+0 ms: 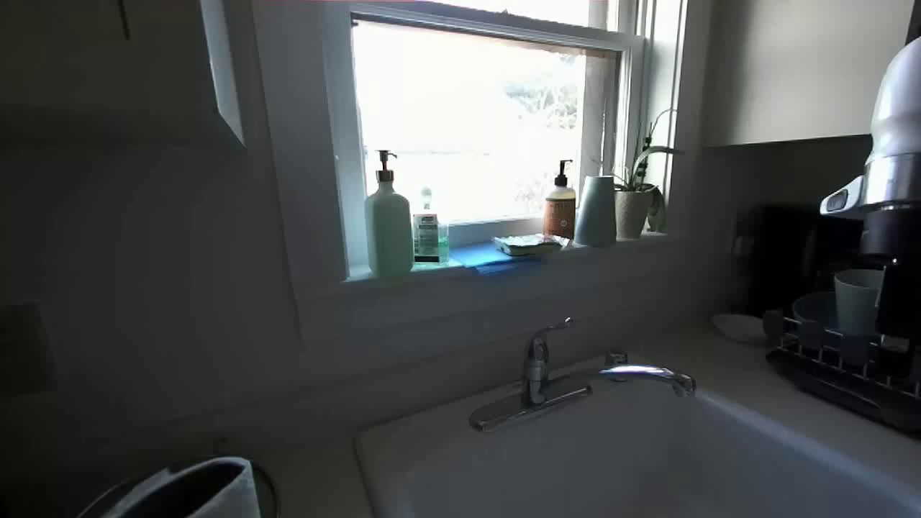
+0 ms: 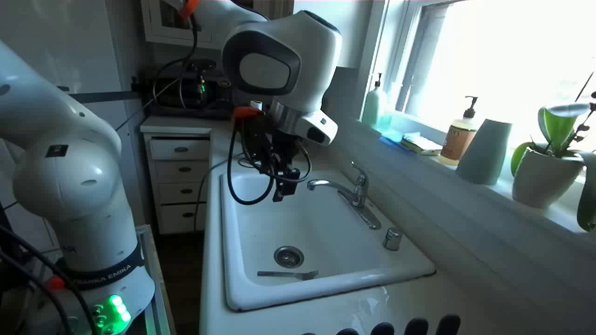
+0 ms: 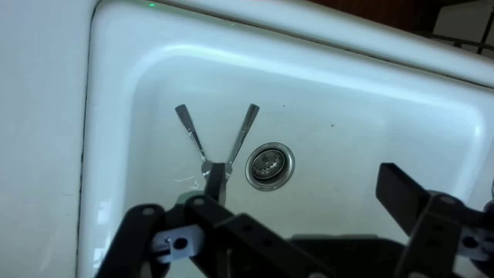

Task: Remove the cup from the bowl, then put the bowl in the sink

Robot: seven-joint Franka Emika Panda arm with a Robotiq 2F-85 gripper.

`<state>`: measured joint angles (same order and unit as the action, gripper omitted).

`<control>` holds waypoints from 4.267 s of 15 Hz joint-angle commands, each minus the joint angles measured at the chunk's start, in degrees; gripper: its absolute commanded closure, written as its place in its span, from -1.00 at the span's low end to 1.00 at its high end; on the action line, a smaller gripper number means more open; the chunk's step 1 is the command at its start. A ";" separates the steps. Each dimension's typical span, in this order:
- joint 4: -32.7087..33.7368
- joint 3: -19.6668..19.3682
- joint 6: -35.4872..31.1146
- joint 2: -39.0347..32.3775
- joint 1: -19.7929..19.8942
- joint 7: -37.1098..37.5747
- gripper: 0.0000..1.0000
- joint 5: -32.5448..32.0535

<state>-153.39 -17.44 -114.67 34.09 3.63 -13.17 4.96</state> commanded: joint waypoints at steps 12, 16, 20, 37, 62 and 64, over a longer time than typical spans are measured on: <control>13.28 0.76 -27.09 -19.29 12.25 1.38 -1.00 -15.18; 20.75 0.54 -32.38 -27.27 18.86 8.10 -1.00 -27.23; 28.52 -0.92 -28.90 -32.73 22.22 19.46 -1.00 -37.82; 41.87 -4.42 -6.49 -47.00 21.18 20.82 0.22 -26.75; 42.63 1.82 -8.69 -36.57 12.16 7.28 0.98 -14.19; 43.63 2.04 -10.43 -39.39 12.23 5.89 0.98 -10.18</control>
<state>-110.76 -15.53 -122.23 -2.01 15.57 -4.12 -11.10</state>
